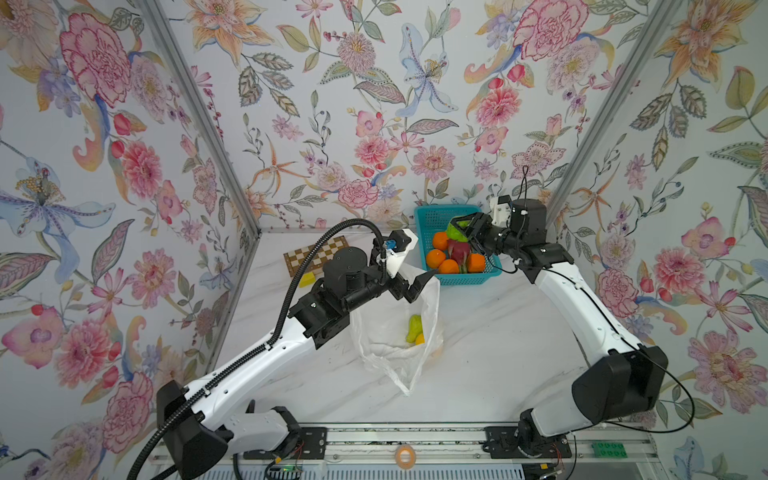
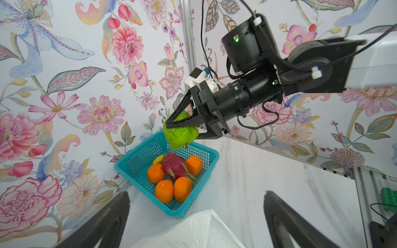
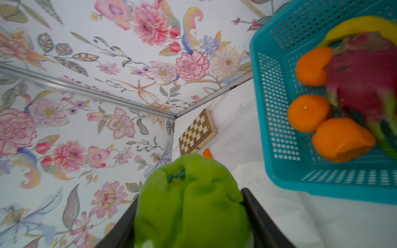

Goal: Untie the knot of the plastic bag and take out the fruit
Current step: 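Carry the green fruit into the teal basket with the right gripper and release it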

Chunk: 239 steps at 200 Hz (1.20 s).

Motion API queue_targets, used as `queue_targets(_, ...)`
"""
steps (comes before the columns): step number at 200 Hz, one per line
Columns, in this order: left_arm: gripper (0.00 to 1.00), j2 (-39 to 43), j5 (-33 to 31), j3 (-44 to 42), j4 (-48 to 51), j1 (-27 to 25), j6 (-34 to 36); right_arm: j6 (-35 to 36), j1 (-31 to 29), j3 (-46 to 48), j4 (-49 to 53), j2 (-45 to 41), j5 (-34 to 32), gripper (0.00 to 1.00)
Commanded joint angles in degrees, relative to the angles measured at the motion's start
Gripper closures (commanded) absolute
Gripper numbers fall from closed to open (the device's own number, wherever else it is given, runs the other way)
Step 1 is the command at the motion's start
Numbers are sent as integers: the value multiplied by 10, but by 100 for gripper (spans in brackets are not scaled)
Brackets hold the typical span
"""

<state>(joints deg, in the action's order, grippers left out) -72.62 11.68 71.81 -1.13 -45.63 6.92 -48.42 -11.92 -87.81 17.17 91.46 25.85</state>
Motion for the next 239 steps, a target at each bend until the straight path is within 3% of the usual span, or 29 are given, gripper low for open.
queue_targets(1, 1, -24, -29, 43, 78, 13, -26, 50, 17, -70, 39, 75, -44, 62)
queue_targets(73, 1, -89, -20, 110, 110, 33, -71, 162, 50, -391, 156, 359, -132, 62)
queue_targets(130, 1, -145, 6, 162, 111, 43, -101, 168, 80, -603, 167, 550, -144, 62)
queue_targets(204, 1, -207, 23, 209, 115, 47, -124, 178, 89, -608, 75, 642, -181, 63)
queue_targets(239, 1, -220, 25, 224, 123, 48, -131, 173, 85, -608, 74, 661, -192, 53)
